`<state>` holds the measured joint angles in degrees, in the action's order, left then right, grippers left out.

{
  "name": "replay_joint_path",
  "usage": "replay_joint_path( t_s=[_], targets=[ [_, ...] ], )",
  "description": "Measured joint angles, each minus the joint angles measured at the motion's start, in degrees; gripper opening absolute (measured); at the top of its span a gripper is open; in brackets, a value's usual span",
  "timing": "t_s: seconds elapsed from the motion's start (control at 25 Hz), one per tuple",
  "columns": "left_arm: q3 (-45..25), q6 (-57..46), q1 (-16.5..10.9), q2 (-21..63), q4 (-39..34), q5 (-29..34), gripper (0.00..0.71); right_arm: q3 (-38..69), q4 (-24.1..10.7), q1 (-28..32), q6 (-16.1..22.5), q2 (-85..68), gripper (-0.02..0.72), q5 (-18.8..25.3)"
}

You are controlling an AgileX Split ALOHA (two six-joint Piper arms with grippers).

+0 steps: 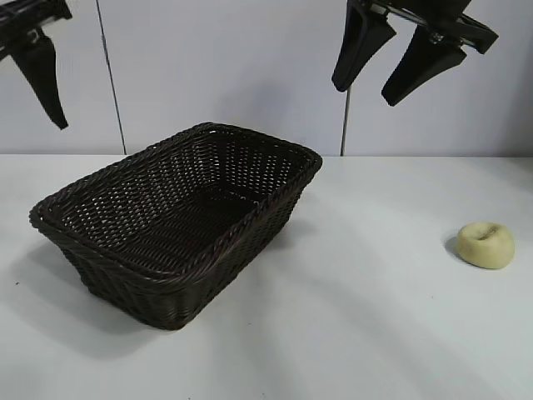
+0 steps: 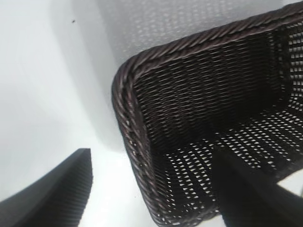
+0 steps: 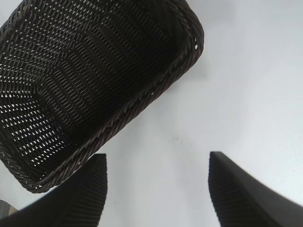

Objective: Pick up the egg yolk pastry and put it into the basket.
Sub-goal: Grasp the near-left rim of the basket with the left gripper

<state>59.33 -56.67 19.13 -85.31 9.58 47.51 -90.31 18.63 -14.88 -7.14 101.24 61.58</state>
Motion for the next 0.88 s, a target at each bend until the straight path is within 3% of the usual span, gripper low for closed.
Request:
replay_joint_path(
  t_s=[0.12,0.4,0.88],
  targets=[
    [-1.28,-1.69,1.19,0.00,0.20,-1.33,0.511,0.00,0.00,0.00,0.00,0.00,0.454,0.00],
    [-6.55,-9.04,6.89,-0.55,-0.29,-8.56,0.511,0.00,0.00,0.00,0.00,0.00,0.454,0.00],
    [-6.91,-11.12,7.82,-10.05,-1.11,-17.03,0.511,0.00,0.00,0.00,0.00,0.00,0.454,0.00]
  ],
)
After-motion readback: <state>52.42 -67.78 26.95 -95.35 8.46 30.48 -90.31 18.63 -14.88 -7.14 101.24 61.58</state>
